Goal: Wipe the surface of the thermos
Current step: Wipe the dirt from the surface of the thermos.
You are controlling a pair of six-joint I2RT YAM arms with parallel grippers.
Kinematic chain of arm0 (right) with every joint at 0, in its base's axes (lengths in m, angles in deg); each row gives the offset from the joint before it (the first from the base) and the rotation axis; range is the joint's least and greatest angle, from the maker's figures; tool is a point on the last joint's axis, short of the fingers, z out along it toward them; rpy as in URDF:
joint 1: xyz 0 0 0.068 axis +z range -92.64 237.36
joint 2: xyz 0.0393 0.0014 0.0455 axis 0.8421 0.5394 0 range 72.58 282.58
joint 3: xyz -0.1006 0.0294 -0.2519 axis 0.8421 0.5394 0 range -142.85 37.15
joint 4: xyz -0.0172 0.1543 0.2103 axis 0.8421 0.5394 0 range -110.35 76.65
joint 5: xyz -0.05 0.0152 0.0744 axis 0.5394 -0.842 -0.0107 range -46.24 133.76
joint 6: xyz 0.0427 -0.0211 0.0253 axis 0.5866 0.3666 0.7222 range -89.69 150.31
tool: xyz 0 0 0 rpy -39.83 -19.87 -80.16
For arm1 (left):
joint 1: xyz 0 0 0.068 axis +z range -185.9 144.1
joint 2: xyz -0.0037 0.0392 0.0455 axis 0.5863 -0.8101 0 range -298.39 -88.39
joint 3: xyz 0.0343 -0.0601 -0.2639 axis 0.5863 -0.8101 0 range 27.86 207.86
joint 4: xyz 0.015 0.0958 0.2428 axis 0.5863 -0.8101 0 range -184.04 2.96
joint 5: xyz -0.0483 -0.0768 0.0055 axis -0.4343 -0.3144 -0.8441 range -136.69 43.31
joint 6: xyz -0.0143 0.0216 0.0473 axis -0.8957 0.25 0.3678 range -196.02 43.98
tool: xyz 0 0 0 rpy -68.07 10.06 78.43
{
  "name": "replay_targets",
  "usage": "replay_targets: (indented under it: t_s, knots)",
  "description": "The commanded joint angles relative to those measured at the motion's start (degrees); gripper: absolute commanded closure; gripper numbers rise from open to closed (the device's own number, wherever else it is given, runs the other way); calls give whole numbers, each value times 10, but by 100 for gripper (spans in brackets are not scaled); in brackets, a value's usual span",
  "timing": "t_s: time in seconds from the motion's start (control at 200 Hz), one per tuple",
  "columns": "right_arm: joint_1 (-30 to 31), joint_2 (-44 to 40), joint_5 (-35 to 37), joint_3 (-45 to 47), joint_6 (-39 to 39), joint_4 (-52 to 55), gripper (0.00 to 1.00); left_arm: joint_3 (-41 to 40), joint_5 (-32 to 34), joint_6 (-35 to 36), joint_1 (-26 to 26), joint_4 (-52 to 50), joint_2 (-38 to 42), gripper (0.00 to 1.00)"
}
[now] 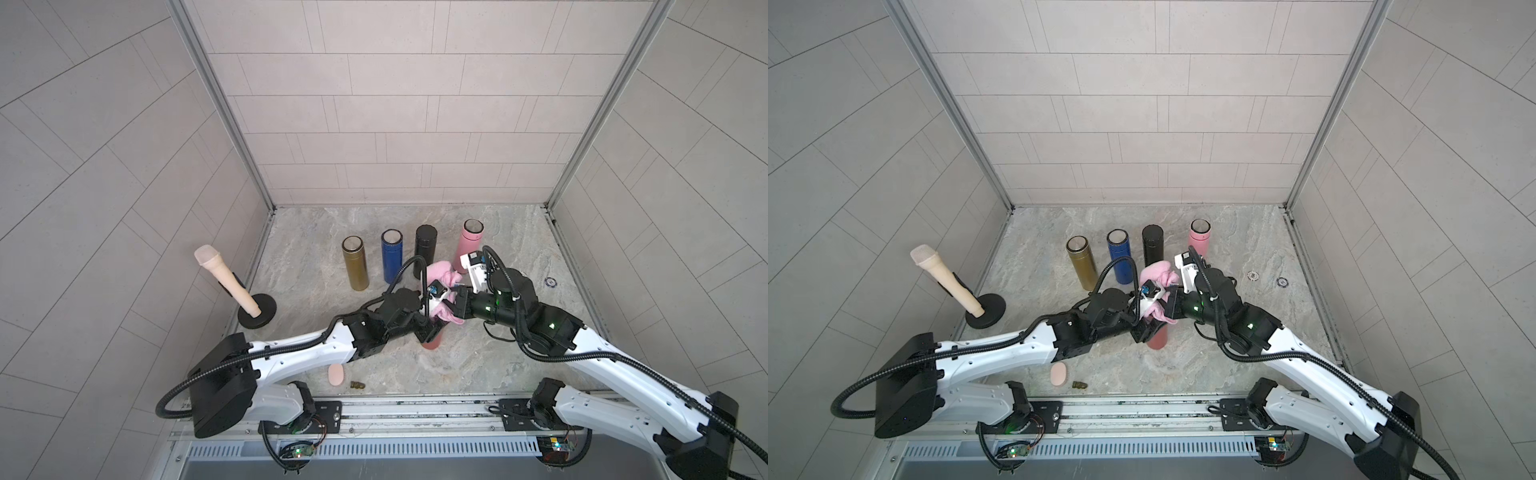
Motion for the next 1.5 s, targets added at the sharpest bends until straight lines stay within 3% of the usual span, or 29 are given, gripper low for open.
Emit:
replay_targets:
  t_s: [0.0,0.185,0.355,0.645,0.921,1.211,1.496]
  knots:
    - [2,32,45,-23,-32,8,100,16,-30,-2,-7,13,-13,100]
    - [9,53,-32,-13,-35,-3,100,16,-13,-8,-6,15,-10,100]
    - [9,-41,-88,43,-32,48,100,21,1,-8,-4,1,-11,100]
    - [9,-196,-37,62,-44,135,100,26,3,-4,-3,-7,-8,100]
    - [9,-81,-39,16,-77,76,100,45,-22,-2,-3,-11,-25,100]
    - [-20,-3,79,-14,-100,75,100,48,-25,-6,-3,-11,-24,100]
    - [3,16,-102,-6,-69,26,100,46,-7,-7,-4,-15,-19,100]
